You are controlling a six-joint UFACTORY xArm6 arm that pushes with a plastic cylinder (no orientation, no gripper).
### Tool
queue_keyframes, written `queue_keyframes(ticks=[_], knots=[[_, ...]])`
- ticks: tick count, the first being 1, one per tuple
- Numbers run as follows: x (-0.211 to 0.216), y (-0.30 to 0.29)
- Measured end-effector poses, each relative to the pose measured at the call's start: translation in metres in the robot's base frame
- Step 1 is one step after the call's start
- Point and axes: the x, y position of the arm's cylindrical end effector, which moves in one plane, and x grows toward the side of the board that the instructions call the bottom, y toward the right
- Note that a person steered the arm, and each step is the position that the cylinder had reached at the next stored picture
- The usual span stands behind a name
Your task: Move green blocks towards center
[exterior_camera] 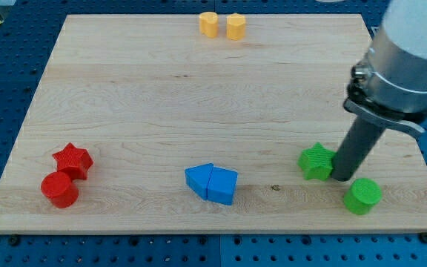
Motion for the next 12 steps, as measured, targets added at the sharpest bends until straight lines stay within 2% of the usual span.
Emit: queue_keyframes(ticks=[2, 3, 4, 5, 6, 7, 12], knots=[[-0.041, -0.053], [-0.028, -0.005], [0.016, 0.054], [0.05, 0.063], [0.068, 0.019], [0.069, 0.006], [0.069, -0.016]])
